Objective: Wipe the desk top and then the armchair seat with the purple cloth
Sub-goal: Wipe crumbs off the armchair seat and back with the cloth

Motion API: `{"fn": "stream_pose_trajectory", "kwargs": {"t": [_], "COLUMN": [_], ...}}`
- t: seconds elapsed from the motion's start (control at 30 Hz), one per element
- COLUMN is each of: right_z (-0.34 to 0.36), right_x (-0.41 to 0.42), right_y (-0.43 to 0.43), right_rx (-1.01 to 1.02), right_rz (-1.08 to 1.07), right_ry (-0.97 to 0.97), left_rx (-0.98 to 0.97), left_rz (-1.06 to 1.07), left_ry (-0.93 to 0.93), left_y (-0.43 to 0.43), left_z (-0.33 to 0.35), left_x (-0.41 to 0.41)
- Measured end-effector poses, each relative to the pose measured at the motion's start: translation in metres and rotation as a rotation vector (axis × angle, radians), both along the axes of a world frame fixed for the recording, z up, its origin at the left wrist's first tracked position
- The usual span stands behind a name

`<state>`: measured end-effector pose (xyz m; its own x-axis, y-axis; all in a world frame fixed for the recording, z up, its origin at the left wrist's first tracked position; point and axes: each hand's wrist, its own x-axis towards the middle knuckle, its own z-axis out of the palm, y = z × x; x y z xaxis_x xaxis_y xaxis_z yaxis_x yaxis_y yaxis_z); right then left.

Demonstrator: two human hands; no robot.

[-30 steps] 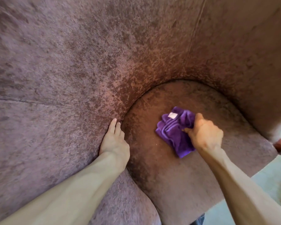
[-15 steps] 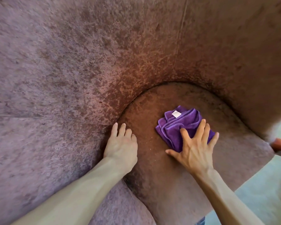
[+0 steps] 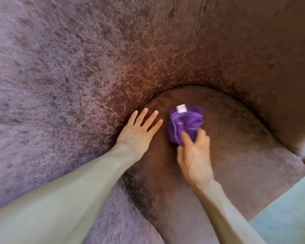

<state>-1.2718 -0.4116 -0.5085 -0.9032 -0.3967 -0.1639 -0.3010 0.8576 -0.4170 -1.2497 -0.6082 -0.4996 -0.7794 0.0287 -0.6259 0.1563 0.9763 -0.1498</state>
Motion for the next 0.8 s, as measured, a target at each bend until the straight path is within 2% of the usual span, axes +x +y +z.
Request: {"fn": "stream_pose_trajectory", "kwargs": {"t": [0.13,0.2,0.27,0.37,0.43,0.57,0.67,0.73,0.8], "right_z": [-0.001,0.003,0.011,0.018,0.014,0.010,0.015,0.019,0.023], "right_x": [0.034,0.043,0.036,0.011,0.002,0.033,0.054,0.049,0.034], "right_y": [-0.034,-0.032,-0.021,-0.003,-0.005,-0.036,-0.036,-0.030,-0.030], "right_rx": [0.128,0.125,0.031,-0.173,-0.152,0.082,0.111,0.014,-0.125], "right_rz": [0.069,0.138,0.150,-0.137,-0.245,0.048,0.131,0.059,-0.166], "right_ry": [-0.114,-0.194,-0.239,-0.146,-0.171,-0.359,-0.421,-0.434,-0.352], "left_rx": [0.025,0.059,0.081,0.098,0.107,0.131,0.138,0.156,0.173], "left_rz": [0.014,0.042,0.048,0.060,0.070,0.063,0.084,0.105,0.119], "left_ry": [-0.023,-0.006,0.016,-0.006,-0.040,-0.051,-0.052,-0.067,-0.079], "left_y": [-0.005,-0.003,-0.001,-0.009,-0.017,-0.018,-0.018,-0.017,-0.015], "left_z": [-0.016,-0.018,-0.017,-0.014,-0.013,-0.020,-0.025,-0.025,-0.025], "left_x": [0.002,0.005,0.011,0.018,0.018,0.016,0.020,0.020,0.016]}}
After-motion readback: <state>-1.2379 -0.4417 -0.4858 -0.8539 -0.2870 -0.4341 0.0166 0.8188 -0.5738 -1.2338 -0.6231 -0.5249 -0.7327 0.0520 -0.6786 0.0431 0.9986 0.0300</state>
